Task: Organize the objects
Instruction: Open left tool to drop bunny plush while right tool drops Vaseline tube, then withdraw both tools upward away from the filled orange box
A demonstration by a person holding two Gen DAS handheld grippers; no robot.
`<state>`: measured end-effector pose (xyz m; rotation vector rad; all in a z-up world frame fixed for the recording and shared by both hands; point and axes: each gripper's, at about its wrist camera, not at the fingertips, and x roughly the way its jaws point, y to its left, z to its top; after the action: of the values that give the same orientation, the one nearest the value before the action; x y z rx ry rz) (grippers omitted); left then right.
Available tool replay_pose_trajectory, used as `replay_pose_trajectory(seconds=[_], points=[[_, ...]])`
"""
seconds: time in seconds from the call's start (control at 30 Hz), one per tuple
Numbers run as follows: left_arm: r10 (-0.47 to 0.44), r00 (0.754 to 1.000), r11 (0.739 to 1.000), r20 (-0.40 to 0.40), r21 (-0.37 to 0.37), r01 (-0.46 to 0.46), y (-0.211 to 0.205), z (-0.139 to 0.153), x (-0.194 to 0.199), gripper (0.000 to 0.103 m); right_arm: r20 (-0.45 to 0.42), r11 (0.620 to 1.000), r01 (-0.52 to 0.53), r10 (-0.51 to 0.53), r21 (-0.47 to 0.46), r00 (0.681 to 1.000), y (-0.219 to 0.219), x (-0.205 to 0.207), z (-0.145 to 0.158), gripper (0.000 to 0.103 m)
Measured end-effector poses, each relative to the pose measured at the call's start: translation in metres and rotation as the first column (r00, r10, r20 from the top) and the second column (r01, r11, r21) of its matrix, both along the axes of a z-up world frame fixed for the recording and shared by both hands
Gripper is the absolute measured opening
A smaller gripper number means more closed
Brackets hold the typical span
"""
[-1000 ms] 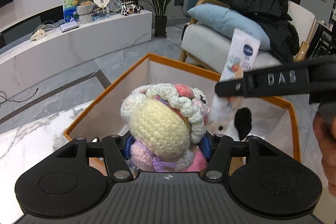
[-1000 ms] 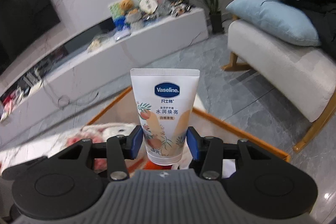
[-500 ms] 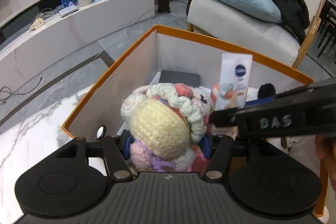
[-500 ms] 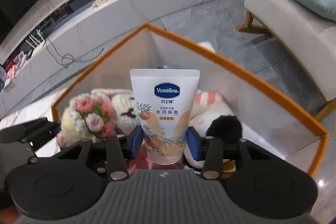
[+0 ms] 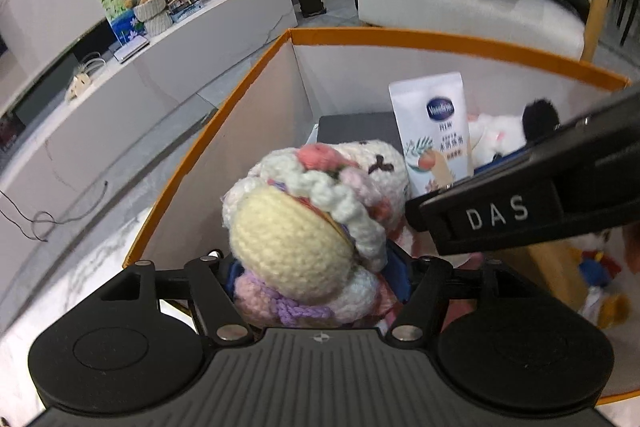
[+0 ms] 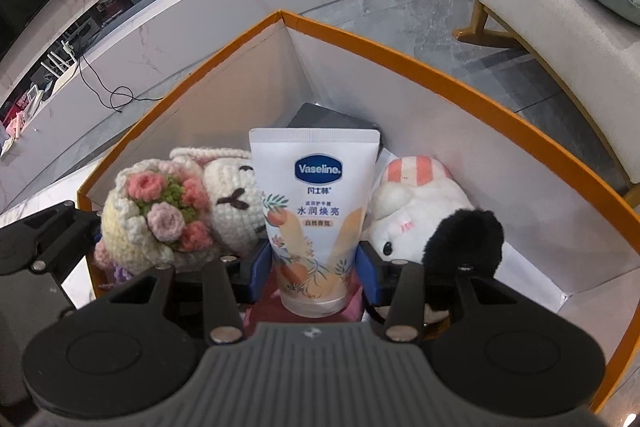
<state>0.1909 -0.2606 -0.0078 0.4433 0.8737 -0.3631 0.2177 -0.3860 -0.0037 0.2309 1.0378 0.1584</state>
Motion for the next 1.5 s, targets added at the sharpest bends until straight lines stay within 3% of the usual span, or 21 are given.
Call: replay_pose_trajectory(seconds=[0.2,0.33,0.5,0.63,0.8,1.0,1.2,1.5], points=[[0.014,1.000,0.999,0.022,0.032,-0.014,-0.002,0.001,-0.001,0.081,0.030,1.000,0.010,-0.009,-0.016,1.000,0.006,0.003,-0.003,0.052],[0.045,0.997,0.999,0.068,-0.020,-0.044,0.007,0.016,-0.007,0.089,0.066,0.998,0.055,-0.056,0.013,0.996,0.001,0.003,0.006,0.059],[0.049,0.990,0.998,0.135,-0.046,-0.043,0.013,0.033,-0.018,0.090,0.153,0.988,0.136,-0.146,0.077,0.977,-0.016,-0.002,0.024,0.075],[0.057,0.981,0.996,0.188,-0.078,-0.043,0.014,0.045,-0.029,0.090,0.180,0.980,0.174,-0.190,0.101,0.965,-0.029,-0.006,0.033,0.075],[0.093,0.978,0.985,0.189,-0.160,-0.063,0.018,0.058,-0.038,0.090,0.191,0.981,0.176,-0.188,0.081,0.963,-0.032,-0.010,0.040,0.075],[0.192,0.967,0.933,0.167,-0.335,-0.128,0.027,0.078,-0.060,0.097,0.218,0.986,0.158,-0.164,0.045,0.962,-0.034,-0.022,0.052,0.075],[0.295,0.949,0.883,0.115,-0.412,-0.225,0.028,0.087,-0.086,0.098,0.247,0.990,0.142,-0.139,0.005,0.959,-0.030,-0.046,0.073,0.088],[0.413,0.905,0.861,0.098,-0.364,-0.354,0.028,0.080,-0.116,0.103,0.337,0.989,0.106,-0.064,-0.107,0.939,-0.030,-0.094,0.099,0.095]])
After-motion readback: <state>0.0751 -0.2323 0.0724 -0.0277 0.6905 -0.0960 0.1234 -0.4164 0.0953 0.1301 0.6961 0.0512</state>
